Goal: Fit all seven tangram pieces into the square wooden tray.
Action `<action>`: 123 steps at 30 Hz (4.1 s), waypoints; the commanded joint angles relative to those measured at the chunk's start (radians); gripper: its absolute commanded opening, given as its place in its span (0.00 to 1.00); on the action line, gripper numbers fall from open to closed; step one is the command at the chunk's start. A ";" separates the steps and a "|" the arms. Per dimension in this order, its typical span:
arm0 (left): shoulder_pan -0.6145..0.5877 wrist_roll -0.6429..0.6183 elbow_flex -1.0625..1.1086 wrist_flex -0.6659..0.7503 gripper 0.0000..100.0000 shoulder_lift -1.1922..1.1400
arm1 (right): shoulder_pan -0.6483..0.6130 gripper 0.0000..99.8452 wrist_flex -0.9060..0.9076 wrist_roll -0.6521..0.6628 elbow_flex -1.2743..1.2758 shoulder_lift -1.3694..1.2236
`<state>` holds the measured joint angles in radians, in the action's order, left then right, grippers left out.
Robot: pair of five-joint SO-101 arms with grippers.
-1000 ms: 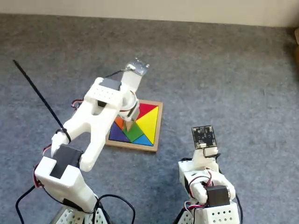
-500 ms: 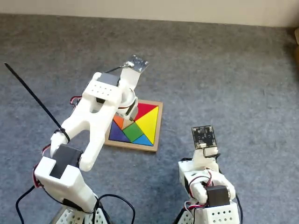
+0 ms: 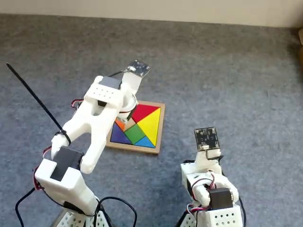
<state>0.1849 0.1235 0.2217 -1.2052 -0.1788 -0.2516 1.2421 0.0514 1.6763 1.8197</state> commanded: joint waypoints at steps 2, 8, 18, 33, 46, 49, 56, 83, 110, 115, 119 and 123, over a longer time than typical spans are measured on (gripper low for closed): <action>-0.012 -0.058 0.064 0.049 0.01 0.107 | 0.013 0.03 0.008 -0.002 0.107 0.018; -0.036 -0.061 0.343 0.250 0.00 0.390 | 0.013 0.03 0.008 -0.003 0.107 0.018; -0.079 -0.066 0.670 0.431 0.00 0.791 | 0.013 0.03 0.008 -0.003 0.107 0.018; -0.076 -0.066 0.866 0.471 0.00 1.129 | 0.015 0.03 0.008 -0.003 0.105 0.018; -0.076 -0.066 1.024 0.466 0.00 1.472 | 0.015 0.03 0.008 -0.005 0.105 0.018; -0.079 -0.066 1.055 0.465 0.00 1.540 | 0.015 0.03 0.008 -0.005 0.105 0.018; -0.084 -0.061 1.124 0.465 0.01 1.699 | 0.015 0.03 0.008 -0.005 0.105 0.018; -0.358 -0.060 1.475 0.365 0.01 1.985 | 0.048 0.03 0.008 -0.003 0.105 0.018; -0.366 -0.064 1.475 -0.130 0.01 1.988 | 0.047 0.03 0.008 -0.005 0.105 0.018; -0.366 -0.064 1.475 -0.130 0.01 1.988 | 0.047 0.03 0.008 -0.005 0.105 0.018; -0.366 -0.064 1.475 -0.130 0.01 1.988 | 0.047 0.03 0.008 -0.005 0.105 0.018; -0.366 -0.064 1.475 -0.130 0.01 1.988 | 0.047 0.03 0.008 -0.005 0.105 0.018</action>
<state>-0.1695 0.0667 1.6747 -1.3280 1.7714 -0.2148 1.2421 0.0514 1.6763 1.8197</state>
